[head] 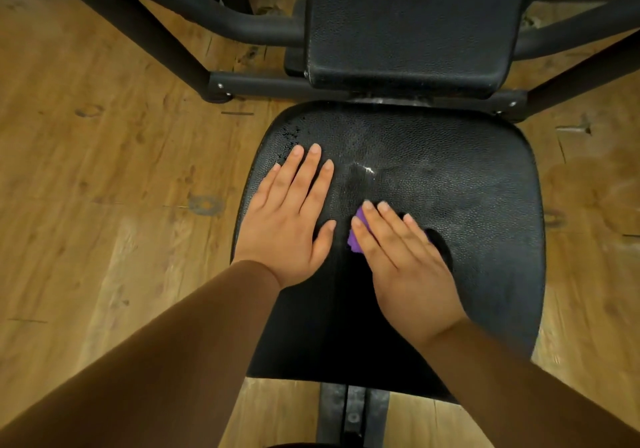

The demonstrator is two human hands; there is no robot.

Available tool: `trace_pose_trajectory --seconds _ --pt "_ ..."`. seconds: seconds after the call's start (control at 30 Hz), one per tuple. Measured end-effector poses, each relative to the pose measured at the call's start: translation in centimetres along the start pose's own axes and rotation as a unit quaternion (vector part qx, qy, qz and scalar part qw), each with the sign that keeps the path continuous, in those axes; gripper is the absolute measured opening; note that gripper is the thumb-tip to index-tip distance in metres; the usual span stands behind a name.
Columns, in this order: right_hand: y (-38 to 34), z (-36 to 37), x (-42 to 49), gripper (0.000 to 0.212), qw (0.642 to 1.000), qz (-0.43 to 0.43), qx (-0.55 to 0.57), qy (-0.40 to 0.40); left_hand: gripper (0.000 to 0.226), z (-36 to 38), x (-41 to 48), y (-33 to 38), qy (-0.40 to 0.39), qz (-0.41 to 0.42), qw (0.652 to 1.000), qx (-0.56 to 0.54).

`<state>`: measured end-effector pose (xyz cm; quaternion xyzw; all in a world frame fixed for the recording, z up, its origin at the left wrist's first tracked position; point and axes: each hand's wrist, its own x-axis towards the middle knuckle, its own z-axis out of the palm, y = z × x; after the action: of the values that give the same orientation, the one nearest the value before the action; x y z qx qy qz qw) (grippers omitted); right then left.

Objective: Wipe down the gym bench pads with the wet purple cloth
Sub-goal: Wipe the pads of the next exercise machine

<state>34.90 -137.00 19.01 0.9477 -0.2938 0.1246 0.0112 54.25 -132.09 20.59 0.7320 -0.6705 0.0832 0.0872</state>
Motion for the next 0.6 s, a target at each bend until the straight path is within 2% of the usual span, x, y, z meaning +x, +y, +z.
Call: trace_pose_trajectory --seconds 0.17,0.27,0.4,0.47,0.6 --pt "0.8 -0.8 7.5 0.054 0.996 0.064 0.032 0.048 0.069 -0.1 0.0 -0.1 0.000 -0.002 1.000 0.007" --pt "0.4 -0.5 5.9 0.054 0.997 0.059 0.037 0.040 0.069 0.0 0.1 0.0 0.003 -0.001 1.000 0.008" --pt "0.2 -0.5 1.6 0.060 1.000 0.010 0.018 -0.009 0.068 0.0 0.1 0.0 0.002 0.002 1.000 0.006" --pt "0.8 -0.5 2.8 0.057 1.000 0.002 0.017 0.000 0.068 0.0 0.1 0.0 0.004 0.003 1.000 0.008" --pt "0.8 -0.8 8.1 0.052 0.995 0.060 0.055 0.050 0.069 -0.1 0.1 0.1 0.002 -0.006 1.000 0.012"
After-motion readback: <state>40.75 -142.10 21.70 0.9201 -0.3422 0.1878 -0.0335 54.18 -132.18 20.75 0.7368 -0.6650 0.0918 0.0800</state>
